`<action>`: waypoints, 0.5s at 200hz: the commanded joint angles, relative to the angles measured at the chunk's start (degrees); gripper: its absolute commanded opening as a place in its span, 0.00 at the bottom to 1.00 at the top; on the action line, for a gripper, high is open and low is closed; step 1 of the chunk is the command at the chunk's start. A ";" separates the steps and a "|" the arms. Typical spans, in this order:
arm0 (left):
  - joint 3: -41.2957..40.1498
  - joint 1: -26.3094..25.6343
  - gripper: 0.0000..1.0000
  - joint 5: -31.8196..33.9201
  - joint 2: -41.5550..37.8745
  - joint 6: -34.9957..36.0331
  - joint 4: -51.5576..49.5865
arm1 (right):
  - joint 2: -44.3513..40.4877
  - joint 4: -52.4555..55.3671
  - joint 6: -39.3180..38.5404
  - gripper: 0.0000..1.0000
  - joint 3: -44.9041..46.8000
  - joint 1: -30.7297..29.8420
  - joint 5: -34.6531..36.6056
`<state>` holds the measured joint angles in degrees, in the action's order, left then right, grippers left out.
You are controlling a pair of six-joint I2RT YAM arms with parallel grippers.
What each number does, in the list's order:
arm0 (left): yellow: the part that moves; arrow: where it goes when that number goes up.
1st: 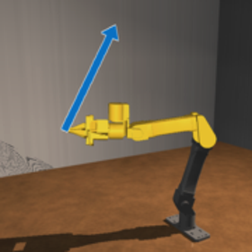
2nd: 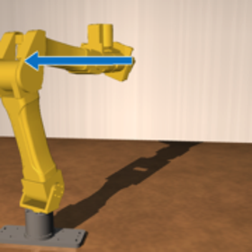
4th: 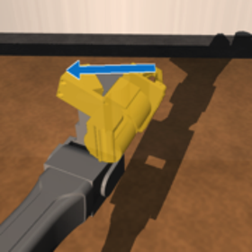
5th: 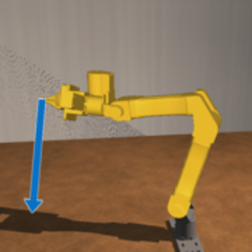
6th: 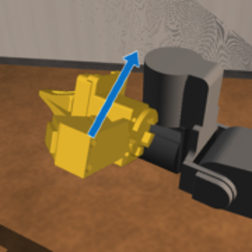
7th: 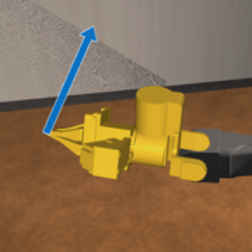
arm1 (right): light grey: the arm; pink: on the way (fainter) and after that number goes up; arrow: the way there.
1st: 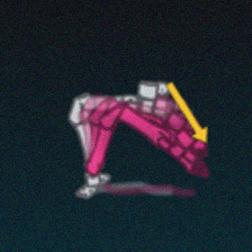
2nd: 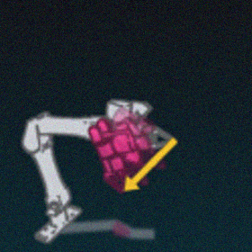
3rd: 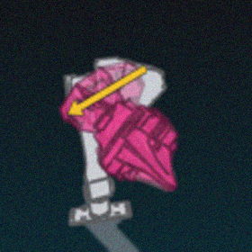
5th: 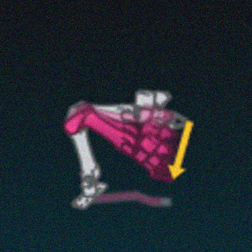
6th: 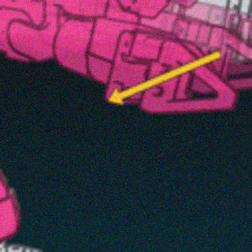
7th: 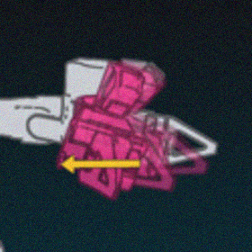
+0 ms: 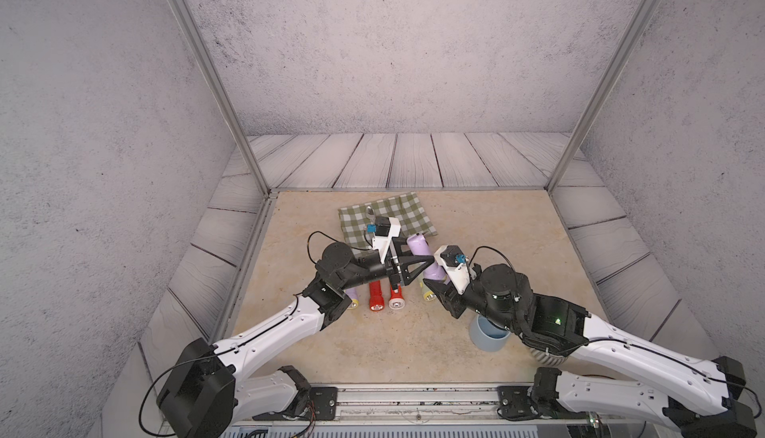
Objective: Close the plug at the bottom of the flashlight
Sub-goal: Pick up the flashlight from the center of the board.
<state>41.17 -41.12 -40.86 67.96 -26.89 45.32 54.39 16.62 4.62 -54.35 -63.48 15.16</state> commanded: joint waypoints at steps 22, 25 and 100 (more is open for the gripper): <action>1.90 -0.53 0.31 1.43 0.50 -0.34 2.87 | -0.36 -2.86 -0.07 0.06 -0.50 -0.37 2.13; 1.90 -0.58 0.30 1.55 0.43 -0.29 2.91 | -0.26 -2.84 0.01 0.08 -0.50 -0.41 2.08; -1.48 -1.22 0.03 9.03 -4.63 13.17 -5.51 | -0.98 -3.11 1.09 0.69 0.89 -0.26 2.32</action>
<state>41.12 -42.15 -36.25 66.83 -21.54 42.46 54.81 13.80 4.71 -54.13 -63.59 16.47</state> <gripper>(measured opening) 0.409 0.693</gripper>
